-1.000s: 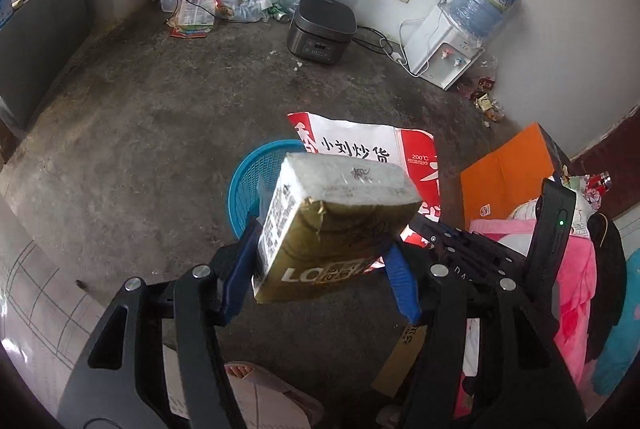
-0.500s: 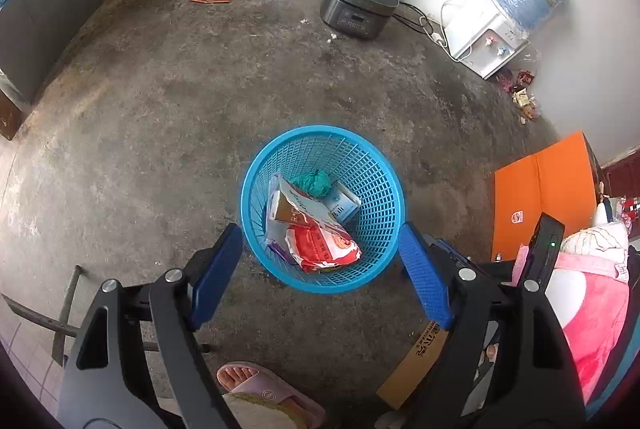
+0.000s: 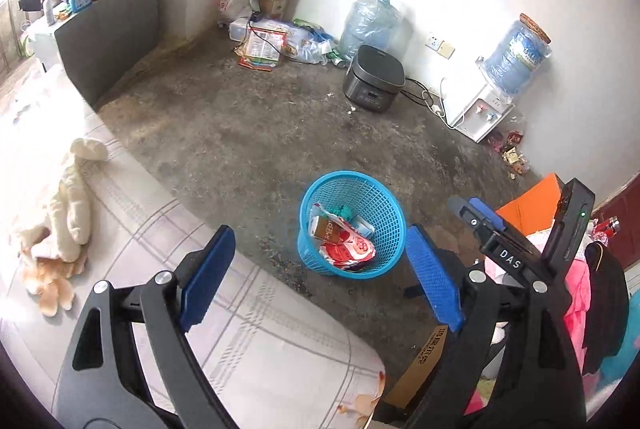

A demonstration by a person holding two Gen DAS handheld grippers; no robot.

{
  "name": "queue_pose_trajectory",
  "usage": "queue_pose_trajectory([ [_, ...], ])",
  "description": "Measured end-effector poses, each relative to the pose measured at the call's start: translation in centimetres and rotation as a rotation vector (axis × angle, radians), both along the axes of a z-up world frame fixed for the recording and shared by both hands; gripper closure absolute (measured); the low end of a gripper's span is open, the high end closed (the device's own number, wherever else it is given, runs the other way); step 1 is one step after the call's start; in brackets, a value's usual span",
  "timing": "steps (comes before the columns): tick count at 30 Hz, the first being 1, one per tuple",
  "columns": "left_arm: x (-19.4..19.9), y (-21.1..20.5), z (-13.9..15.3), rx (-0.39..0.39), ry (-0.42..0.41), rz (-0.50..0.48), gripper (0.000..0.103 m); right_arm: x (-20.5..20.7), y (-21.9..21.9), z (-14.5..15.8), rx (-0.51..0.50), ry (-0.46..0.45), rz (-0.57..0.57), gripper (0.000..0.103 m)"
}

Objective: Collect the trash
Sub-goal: 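Move both tools back over the table toward the Pepsi bottle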

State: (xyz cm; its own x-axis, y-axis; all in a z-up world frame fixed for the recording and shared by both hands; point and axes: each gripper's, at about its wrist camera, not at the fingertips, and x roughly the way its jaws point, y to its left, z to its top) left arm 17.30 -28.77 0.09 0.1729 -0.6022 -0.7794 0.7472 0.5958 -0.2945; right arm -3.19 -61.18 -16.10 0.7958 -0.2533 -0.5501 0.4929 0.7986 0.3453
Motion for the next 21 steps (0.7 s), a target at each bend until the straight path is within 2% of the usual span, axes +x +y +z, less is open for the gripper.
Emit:
queue_pose_trajectory([
  [1,0.3,2.3,0.5,-0.007,-0.019,0.035,0.02,0.1,1.2,0.9,-0.033,-0.013,0.025,0.021],
  [4,1.3,9.4,2.2,-0.033,-0.058,0.171,0.02,0.8,4.3,3.1,-0.081,-0.042,0.122,0.018],
  [5,1.3,10.9,2.4,-0.038,-0.066,0.204,0.02,1.1,5.3,3.6,-0.082,-0.045,0.155,0.018],
  [9,1.5,21.8,3.2,-0.067,-0.101,0.427,0.02,2.9,8.8,4.7,-0.062,-0.047,0.281,0.018],
  [13,0.6,29.8,2.9,-0.067,-0.137,0.589,0.02,5.4,12.6,5.6,-0.05,-0.03,0.402,0.018],
  [16,-0.1,34.3,2.7,-0.072,-0.161,0.684,0.02,7.5,15.4,6.0,-0.024,-0.018,0.475,0.018],
  [21,-1.0,38.8,2.6,-0.082,-0.201,0.784,0.02,11.3,19.7,6.2,0.017,0.036,0.547,0.018],
])
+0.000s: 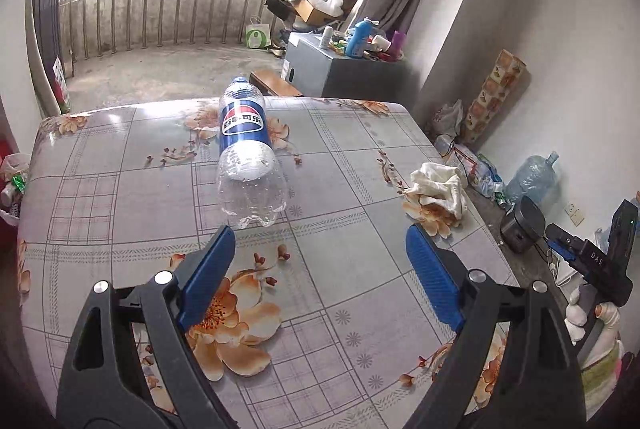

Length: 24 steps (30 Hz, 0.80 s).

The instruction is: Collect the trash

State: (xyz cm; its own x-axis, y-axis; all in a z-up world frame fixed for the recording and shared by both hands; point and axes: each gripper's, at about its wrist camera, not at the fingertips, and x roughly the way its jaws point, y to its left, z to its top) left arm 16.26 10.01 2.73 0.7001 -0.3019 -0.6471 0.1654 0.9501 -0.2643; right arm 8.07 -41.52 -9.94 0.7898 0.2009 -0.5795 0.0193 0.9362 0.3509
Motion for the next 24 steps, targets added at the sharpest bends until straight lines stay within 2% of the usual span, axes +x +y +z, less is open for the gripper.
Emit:
queue_pose_trajectory([
  [6,1.6,3.5,-1.4,-0.057,0.007,0.087,0.02,3.9,4.6,0.1,-0.012,0.036,0.097,0.018],
  [9,3.2,4.3,-2.1,-0.095,0.009,0.116,0.02,6.1,5.6,-0.2,-0.023,0.056,0.105,0.018],
  [17,10.2,4.3,-5.0,-0.16,0.09,0.135,0.02,14.0,5.5,-3.3,-0.049,0.202,0.005,0.019],
  [21,12.6,3.7,-6.5,-0.156,0.125,0.146,0.02,17.1,7.0,-4.8,-0.128,0.248,0.005,0.025],
  [24,13.8,3.2,-8.0,-0.154,0.174,0.15,0.02,17.8,8.6,-4.5,-0.213,0.224,0.026,0.029],
])
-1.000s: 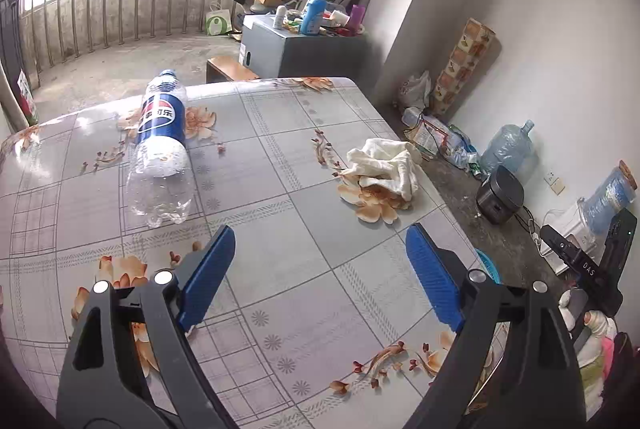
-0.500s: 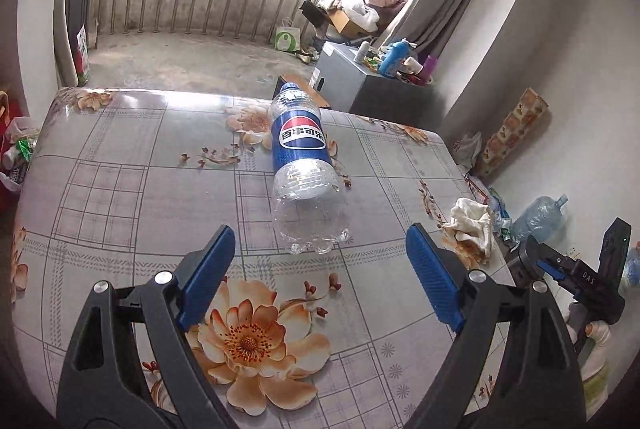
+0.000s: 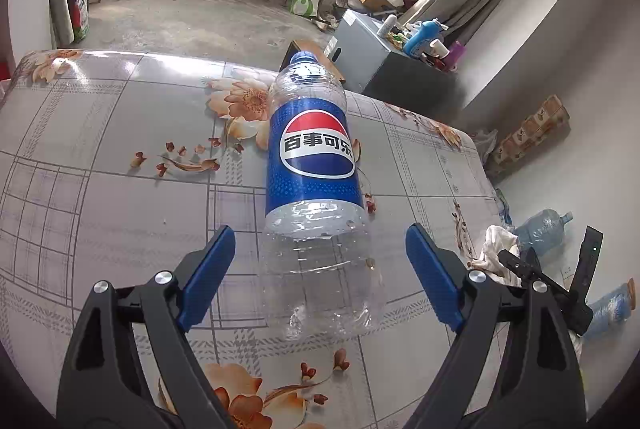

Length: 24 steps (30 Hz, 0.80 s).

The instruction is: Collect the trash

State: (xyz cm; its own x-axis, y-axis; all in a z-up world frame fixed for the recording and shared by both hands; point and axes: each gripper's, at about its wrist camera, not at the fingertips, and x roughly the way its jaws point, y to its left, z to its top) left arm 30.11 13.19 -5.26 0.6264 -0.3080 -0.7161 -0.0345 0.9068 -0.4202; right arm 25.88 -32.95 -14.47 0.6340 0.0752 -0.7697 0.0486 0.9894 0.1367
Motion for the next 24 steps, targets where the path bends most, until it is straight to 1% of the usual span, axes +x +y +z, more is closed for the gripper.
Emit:
queue_pose_trajectory([
  [2,0.5,-0.1,-1.1,-0.004,0.031,0.005,0.025,0.1,1.2,0.2,-0.029,-0.007,0.023,0.041],
  [3,0.6,-0.2,-1.3,-0.005,0.04,0.006,0.031,0.1,1.8,0.3,-0.046,-0.009,0.039,0.045],
  [4,0.8,-0.3,-1.9,-0.014,0.059,0.004,0.035,0.0,2.4,0.3,-0.049,-0.005,0.06,0.052],
  [6,0.9,-0.3,-2.2,-0.043,0.067,-0.004,0.039,-0.4,3.5,0.2,-0.072,-0.011,0.09,0.06],
  [7,0.8,-0.4,-2.2,-0.044,0.071,-0.003,0.039,-0.6,4.1,0.2,-0.08,-0.015,0.11,0.069],
  [8,0.6,-0.4,-2.1,-0.038,0.068,-0.003,0.039,-0.8,4.4,0.2,-0.076,-0.018,0.124,0.075],
  [11,0.0,-0.6,-2.0,-0.042,0.069,-0.014,0.039,-1.6,4.9,0.3,-0.032,-0.012,0.155,0.081],
  [12,-0.2,-0.7,-2.0,-0.042,0.07,-0.017,0.039,-2.0,5.0,0.2,-0.01,-0.007,0.163,0.081],
  [16,-3.2,-1.8,-1.8,-0.047,0.08,-0.061,0.039,-4.6,6.0,0.0,0.052,0.01,0.218,0.083],
  [19,-6.2,-2.9,-1.8,-0.058,0.085,-0.108,0.039,-8.0,7.0,-0.4,0.105,0.034,0.28,0.083],
  [24,-12.8,-4.7,-1.9,-0.071,0.085,-0.193,0.039,-14.8,9.0,-0.7,0.102,0.057,0.375,0.083],
])
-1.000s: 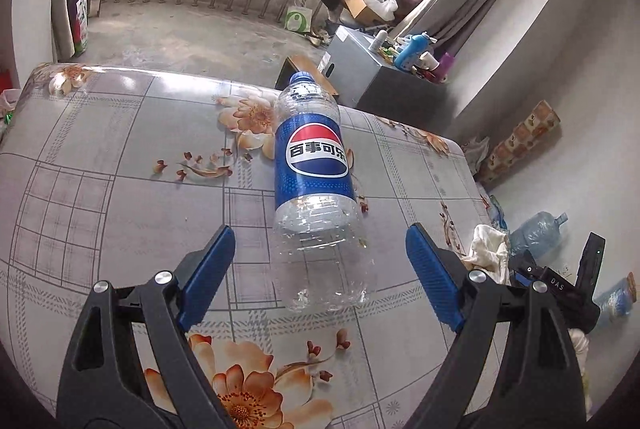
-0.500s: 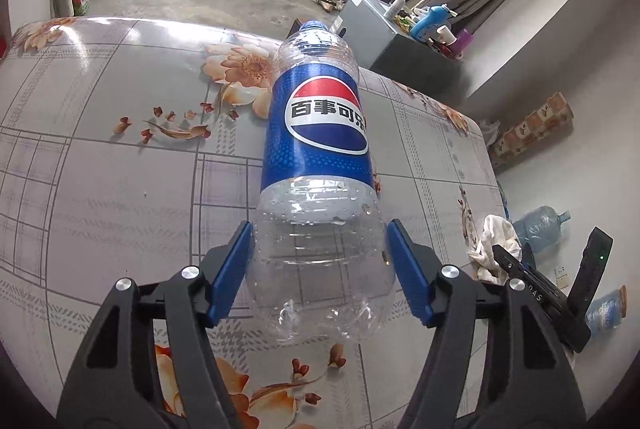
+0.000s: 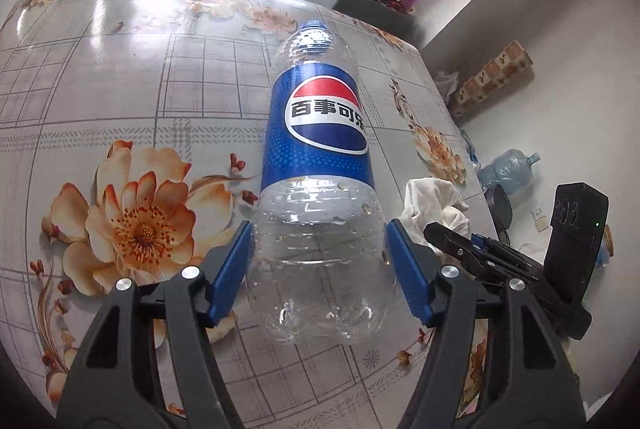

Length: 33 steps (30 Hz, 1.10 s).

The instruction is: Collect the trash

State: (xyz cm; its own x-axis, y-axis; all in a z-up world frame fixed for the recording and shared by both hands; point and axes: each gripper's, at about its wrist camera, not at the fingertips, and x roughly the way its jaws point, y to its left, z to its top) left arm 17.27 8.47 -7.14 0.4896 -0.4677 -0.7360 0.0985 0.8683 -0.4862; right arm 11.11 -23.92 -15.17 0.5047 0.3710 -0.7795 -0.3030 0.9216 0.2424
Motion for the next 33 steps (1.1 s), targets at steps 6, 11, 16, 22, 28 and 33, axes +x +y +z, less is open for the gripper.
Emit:
queue_pose_trajectory([
  [6,-6.3,0.1,-0.5,-0.049,0.048,-0.009,0.039,-5.8,-0.1,-0.3,0.055,0.049,0.031,0.083],
  [11,-8.3,0.4,-0.1,-0.071,0.036,-0.004,0.037,-6.6,-1.5,0.4,0.09,0.103,-0.007,0.042],
  [16,-8.4,1.4,2.2,-0.126,-0.038,-0.024,0.033,-6.0,-3.5,3.0,0.078,0.062,-0.077,0.037],
  [22,-8.7,4.0,4.7,-0.167,-0.147,-0.003,0.033,-6.1,-5.1,6.9,0.164,-0.033,-0.155,0.037],
  [28,-8.6,7.0,4.2,-0.088,-0.176,0.077,0.034,-6.0,-1.7,8.2,0.21,-0.067,-0.056,0.036],
  [33,-7.4,6.5,1.5,-0.058,-0.109,0.09,0.04,-5.1,2.7,6.3,0.225,0.02,0.012,0.036],
])
